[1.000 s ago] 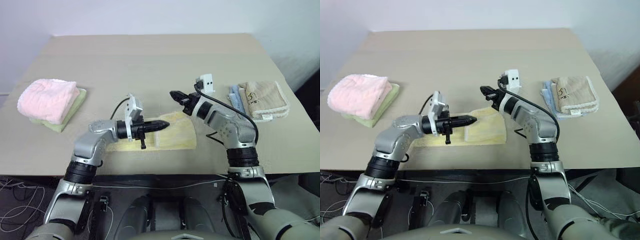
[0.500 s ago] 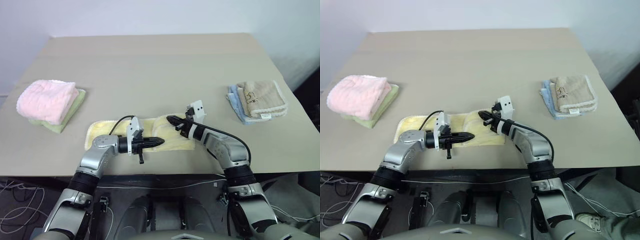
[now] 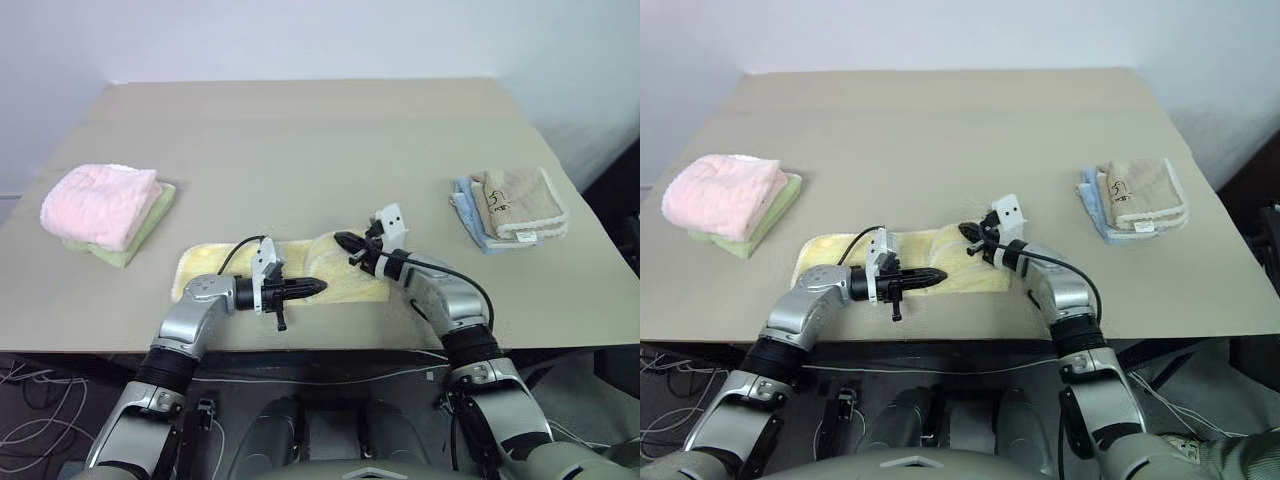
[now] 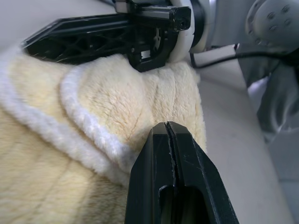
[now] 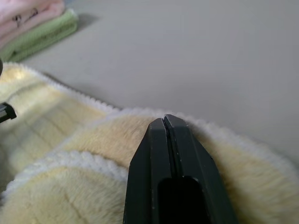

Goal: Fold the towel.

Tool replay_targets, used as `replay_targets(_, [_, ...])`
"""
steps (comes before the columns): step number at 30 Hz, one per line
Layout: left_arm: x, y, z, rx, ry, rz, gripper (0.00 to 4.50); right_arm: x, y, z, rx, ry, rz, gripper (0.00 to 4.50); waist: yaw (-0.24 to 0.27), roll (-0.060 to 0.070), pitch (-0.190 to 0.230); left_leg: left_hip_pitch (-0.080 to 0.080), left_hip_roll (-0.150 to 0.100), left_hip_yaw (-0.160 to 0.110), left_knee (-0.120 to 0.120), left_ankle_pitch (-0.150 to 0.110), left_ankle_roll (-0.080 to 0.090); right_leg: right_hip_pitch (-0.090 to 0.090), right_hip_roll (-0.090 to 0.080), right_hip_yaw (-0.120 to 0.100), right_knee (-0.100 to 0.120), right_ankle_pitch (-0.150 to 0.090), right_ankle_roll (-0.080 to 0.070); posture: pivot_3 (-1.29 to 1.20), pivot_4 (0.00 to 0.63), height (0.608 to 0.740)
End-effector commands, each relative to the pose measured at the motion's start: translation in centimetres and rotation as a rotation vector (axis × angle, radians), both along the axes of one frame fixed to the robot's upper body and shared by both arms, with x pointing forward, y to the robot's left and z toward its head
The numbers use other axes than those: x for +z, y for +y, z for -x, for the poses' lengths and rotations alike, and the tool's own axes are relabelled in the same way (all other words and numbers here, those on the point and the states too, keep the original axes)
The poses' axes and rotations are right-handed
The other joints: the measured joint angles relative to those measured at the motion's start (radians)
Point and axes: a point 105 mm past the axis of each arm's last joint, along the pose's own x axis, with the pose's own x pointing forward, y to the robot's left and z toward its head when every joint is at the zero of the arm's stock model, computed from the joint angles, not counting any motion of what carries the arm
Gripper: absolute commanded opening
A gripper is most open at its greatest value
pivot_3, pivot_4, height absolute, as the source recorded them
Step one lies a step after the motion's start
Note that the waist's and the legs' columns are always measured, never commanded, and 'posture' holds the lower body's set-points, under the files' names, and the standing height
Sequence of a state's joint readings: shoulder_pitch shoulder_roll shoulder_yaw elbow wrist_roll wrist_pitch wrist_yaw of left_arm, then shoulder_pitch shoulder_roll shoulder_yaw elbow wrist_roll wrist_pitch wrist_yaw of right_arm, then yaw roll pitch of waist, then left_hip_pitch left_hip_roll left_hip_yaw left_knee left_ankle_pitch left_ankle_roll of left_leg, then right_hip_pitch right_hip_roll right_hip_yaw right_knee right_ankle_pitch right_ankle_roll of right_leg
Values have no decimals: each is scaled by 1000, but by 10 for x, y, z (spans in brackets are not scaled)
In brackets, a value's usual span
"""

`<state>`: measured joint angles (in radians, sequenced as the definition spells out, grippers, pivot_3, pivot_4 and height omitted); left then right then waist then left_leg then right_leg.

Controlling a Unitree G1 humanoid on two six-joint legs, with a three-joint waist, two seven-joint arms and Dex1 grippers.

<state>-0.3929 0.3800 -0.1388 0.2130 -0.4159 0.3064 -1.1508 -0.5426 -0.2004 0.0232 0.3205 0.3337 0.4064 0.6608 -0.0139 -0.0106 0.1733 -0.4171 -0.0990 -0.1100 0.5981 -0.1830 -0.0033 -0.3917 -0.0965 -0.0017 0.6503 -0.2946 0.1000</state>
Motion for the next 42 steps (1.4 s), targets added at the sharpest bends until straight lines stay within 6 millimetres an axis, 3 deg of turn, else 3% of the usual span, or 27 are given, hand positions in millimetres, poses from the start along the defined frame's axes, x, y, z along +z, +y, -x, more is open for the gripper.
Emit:
replay_targets(1, [44,0,1,-11,-91,117,27,61,3,7,89,-152,-99,0,-1,0,0,-5,0,0,0,0,-1,-3,0,0,1,1,0,0,150,740])
replay_targets(5, [82,6,-2,22,-170,190,27,88,6,21,160,-218,-115,0,-2,0,0,-12,0,1,-2,1,-2,-11,0,0,2,1,0,0,150,740])
replay_targets(11, [130,36,-16,139,-279,254,27,107,9,42,253,-257,-109,0,-1,0,0,-11,0,1,-1,2,-2,-9,0,0,2,1,-1,0,150,740])
replay_targets(16, [144,74,-19,275,-273,268,27,106,10,52,293,-263,-84,0,-2,0,1,-11,0,1,-2,2,-2,-10,0,0,1,1,-1,0,150,740])
replay_targets(19, [136,101,-19,393,-247,222,585,103,12,56,314,-260,-73,0,-7,0,1,-11,0,1,-2,2,-2,-10,0,0,2,1,-1,0,150,740])
replay_targets(22, [123,125,-14,505,-223,154,1597,97,11,60,328,-252,-49,614,-3,0,1,-10,0,1,-2,2,-2,-10,1,1,2,1,-1,0,150,740])
replay_targets(26, [107,153,-2,627,-141,131,3023,91,15,67,389,-228,-33,1971,2,0,1,-10,0,1,-2,1,-2,-11,0,0,1,1,-1,0,150,740])
replay_targets(31, [87,167,22,694,-75,88,4500,81,17,71,450,-207,14,3623,0,0,1,-10,0,1,-3,1,-2,-13,0,1,-1,1,-1,0,150,740])
replay_targets(33, [82,173,33,730,-46,98,4500,80,19,71,471,-207,26,4359,3,0,1,-10,1,1,-3,1,-2,-13,0,1,-1,1,-1,0,150,740])
replay_targets(34, [81,175,40,744,-29,103,4500,80,19,71,481,-206,30,4476,2,0,1,-10,1,1,-3,1,-2,-13,0,1,-1,1,-1,0,150,740])
replay_targets(40, [69,180,70,809,115,100,4500,71,24,67,499,-206,83,4476,1,0,1,-10,1,1,-3,1,-2,-13,0,1,-1,1,-2,0,150,740])
replay_targets(42, [69,183,81,861,200,209,4500,66,25,63,498,-213,114,4476,1,0,1,-10,2,1,-3,1,-2,-13,0,1,-1,0,-5,0,150,740])
